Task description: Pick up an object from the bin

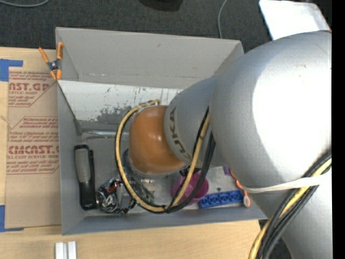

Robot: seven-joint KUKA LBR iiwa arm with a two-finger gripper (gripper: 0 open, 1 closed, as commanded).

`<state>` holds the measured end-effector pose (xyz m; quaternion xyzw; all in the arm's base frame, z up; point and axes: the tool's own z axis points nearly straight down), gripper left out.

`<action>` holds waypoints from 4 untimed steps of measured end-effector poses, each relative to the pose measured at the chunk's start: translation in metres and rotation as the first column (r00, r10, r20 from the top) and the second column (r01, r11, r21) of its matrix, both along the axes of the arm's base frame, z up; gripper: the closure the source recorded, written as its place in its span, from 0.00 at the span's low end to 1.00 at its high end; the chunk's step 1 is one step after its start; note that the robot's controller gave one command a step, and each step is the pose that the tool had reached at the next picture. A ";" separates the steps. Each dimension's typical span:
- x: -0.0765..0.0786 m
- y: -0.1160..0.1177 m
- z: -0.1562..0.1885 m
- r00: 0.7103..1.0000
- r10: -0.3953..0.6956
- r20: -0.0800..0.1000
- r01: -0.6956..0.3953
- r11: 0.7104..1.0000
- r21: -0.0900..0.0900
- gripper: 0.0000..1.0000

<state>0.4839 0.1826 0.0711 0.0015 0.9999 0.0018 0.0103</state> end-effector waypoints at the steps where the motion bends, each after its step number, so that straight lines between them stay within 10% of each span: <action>1: -0.002 -0.002 0.000 1.000 -0.007 0.004 0.007 1.000 0.003 1.00; 4: 0.002 -0.003 -0.001 1.000 -0.015 0.002 0.015 1.000 0.001 1.00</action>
Offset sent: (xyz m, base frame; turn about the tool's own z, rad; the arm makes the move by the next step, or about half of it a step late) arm 0.0008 0.0014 -0.0011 -0.0247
